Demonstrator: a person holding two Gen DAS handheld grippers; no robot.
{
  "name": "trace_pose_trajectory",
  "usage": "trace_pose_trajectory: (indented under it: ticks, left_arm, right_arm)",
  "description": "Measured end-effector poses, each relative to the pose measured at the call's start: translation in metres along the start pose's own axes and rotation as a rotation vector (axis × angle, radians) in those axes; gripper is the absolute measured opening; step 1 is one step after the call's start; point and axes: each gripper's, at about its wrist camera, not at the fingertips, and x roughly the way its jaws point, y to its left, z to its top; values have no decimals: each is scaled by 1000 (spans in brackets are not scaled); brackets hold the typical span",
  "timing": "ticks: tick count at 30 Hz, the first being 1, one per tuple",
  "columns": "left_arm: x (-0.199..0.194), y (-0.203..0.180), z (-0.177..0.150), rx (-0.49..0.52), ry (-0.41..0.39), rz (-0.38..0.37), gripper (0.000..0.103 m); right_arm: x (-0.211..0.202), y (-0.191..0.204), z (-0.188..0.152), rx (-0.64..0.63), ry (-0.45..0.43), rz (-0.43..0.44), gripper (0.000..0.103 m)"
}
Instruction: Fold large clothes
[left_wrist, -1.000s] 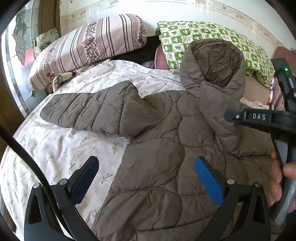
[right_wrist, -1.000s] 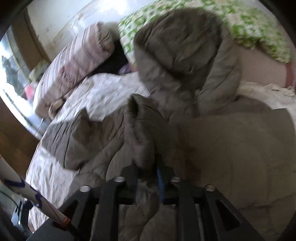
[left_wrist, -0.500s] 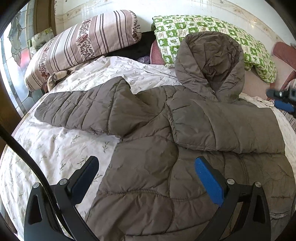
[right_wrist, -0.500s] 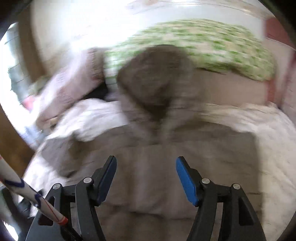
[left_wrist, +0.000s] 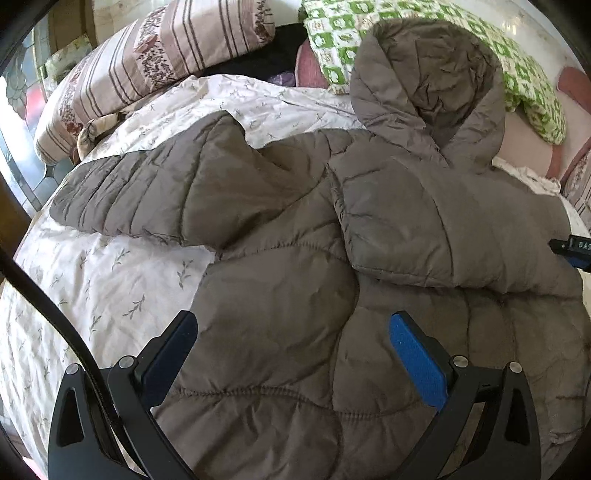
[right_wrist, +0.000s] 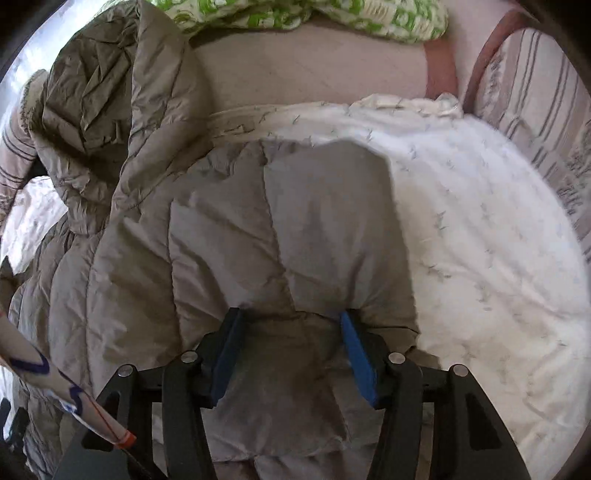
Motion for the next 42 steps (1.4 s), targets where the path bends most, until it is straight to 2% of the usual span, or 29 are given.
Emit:
trace_pose_trajectory:
  ticks: [3, 6, 8, 12, 15, 18, 22, 25, 29, 33, 38, 40, 42]
  left_arm:
    - [-6, 5, 2, -22, -22, 2, 103]
    - [-7, 7, 2, -31, -23, 10, 103]
    - [-6, 8, 1, -30, -15, 12, 103]
    - [-3, 11, -2, -33, -1, 19, 103]
    - [3, 9, -4, -18, 34, 11, 103]
    - [6, 3, -6, 11, 59, 12, 103]
    - [-12, -3, -7, 45, -16, 14, 103]
    - [-18, -8, -9, 66, -39, 11, 103]
    - [-17, -12, -12, 78, -25, 2, 103]
    - [-14, -17, -17, 86, -15, 3, 103]
    - [-9, -22, -21, 107, -5, 16, 103]
    - [-5, -23, -22, 115, 3, 21, 103]
    - [-2, -24, -21, 113, 12, 18, 103]
  right_arm:
    - [-38, 30, -5, -68, -106, 68, 59]
    - [-51, 81, -20, -189, -80, 203, 59]
    - [-54, 111, -33, -245, -53, 265, 59]
    - [-40, 168, -52, -343, -6, 260, 59]
    - [-14, 181, -62, -357, 48, 211, 62]
    - [-17, 181, -61, -357, 43, 213, 62]
    - [-55, 157, -62, -271, 33, 338, 62]
    - [-86, 140, -76, -248, -8, 318, 68]
    - [-105, 106, -101, -202, -5, 280, 70]
    - [-97, 79, -118, -157, 23, 220, 71]
    - [-67, 67, -129, -115, 105, 217, 72]
    - [-64, 67, -132, -128, 109, 220, 82]
    - [-59, 70, -135, -143, 123, 235, 87]
